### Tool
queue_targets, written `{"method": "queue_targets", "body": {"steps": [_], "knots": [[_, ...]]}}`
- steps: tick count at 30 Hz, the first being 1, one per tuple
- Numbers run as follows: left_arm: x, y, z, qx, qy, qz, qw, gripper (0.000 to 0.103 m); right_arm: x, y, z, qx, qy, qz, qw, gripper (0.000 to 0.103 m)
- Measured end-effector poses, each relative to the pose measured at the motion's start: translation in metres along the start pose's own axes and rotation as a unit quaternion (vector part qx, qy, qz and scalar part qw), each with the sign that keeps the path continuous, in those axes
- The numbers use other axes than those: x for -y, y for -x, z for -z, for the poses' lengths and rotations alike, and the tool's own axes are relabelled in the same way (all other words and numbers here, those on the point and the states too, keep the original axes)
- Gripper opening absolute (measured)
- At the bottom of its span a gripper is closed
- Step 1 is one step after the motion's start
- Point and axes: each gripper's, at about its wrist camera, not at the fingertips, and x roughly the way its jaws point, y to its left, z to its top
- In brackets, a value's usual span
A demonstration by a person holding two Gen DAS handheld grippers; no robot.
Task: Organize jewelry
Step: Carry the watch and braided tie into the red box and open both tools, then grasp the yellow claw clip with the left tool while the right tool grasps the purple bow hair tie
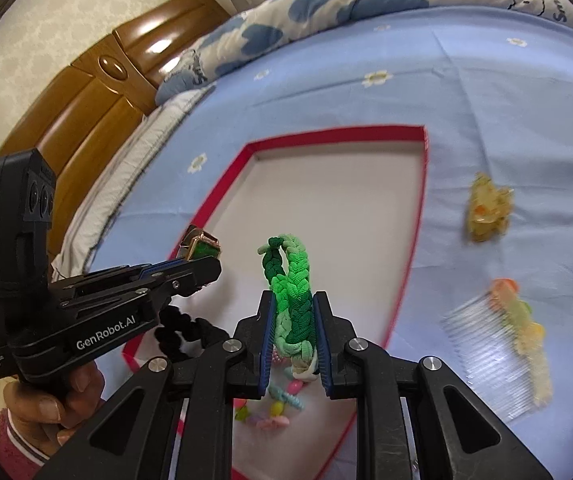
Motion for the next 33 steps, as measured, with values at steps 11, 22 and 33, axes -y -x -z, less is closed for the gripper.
{"method": "queue_targets", "body": {"steps": [11,22,33], "knots": [[-0.004,-0.015,0.009,-0.020,0.002,-0.004,0.9998,0.007,0.000,-0.013,-0.003,-0.020,0.015,0.010,1.000,0.023],[-0.001,-0.014,0.009,-0.023,0.000,-0.012,0.9997,0.012,-0.006,-0.019,-0.006,-0.030,0.031,0.018,0.999,0.028],[0.007,0.018,0.012,0.004,-0.001,-0.014,0.9999,0.031,0.002,0.021,0.001,0.000,0.009,0.003,1.000,0.038]]}}
